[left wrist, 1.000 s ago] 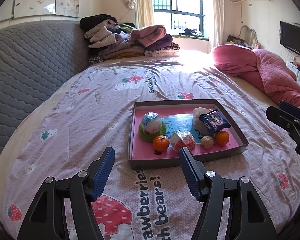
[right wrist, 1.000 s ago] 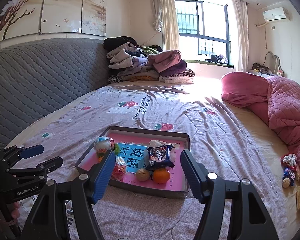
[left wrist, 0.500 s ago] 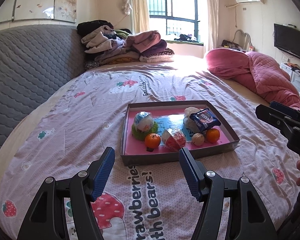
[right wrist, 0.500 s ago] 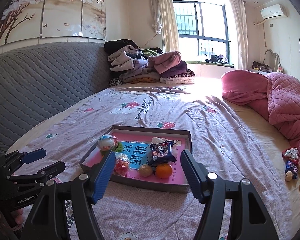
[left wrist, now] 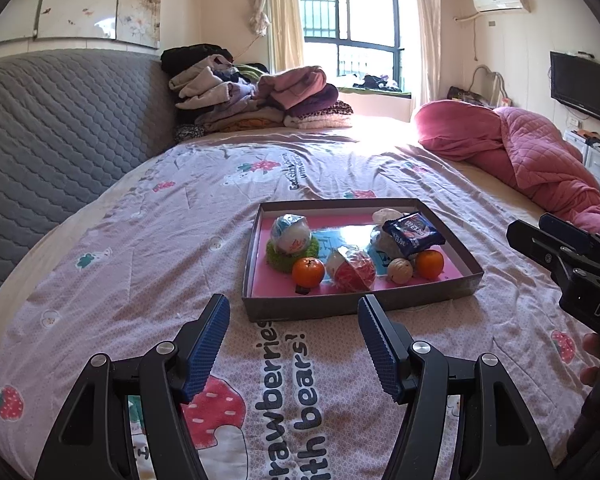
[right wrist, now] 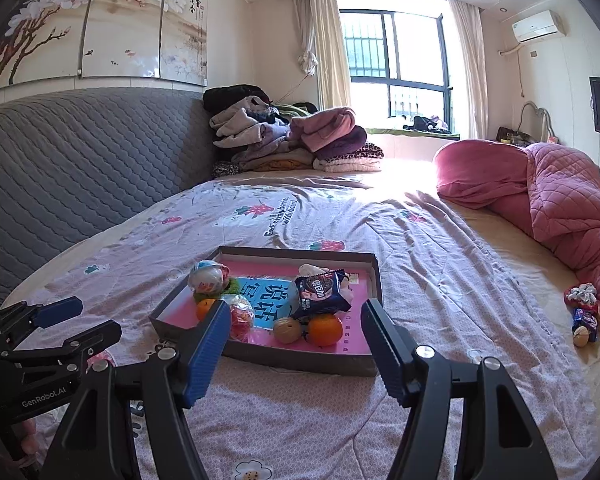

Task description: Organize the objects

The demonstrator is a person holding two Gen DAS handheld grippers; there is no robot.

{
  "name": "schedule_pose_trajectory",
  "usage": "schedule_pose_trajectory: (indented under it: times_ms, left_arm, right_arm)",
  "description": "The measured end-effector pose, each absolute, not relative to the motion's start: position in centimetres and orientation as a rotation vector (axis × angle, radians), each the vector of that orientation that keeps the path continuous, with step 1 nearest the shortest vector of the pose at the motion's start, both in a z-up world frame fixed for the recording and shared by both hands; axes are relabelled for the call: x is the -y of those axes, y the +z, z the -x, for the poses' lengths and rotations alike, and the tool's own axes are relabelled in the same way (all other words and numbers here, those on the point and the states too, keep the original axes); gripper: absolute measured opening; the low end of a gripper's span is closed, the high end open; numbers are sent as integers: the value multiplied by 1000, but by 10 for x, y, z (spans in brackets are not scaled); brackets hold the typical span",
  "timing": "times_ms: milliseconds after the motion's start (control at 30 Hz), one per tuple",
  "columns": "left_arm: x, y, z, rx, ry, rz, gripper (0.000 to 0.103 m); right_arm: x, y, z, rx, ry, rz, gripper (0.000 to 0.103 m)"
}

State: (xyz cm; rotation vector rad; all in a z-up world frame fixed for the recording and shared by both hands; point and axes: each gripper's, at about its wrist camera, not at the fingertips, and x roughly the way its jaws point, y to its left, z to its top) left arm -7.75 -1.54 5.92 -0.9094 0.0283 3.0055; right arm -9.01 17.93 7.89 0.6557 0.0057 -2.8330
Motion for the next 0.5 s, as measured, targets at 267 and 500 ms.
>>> schedule_pose_trajectory:
  times_ms: [267,500]
  left_arm:
    - [22,48,82,6,2996,954,68]
    - [28,34,87,44,2978,1033,68]
  right_arm:
    - [-173,61,90,-24,-2811,-715,67]
    - [-173,54,89,-21,-2810,-749,67]
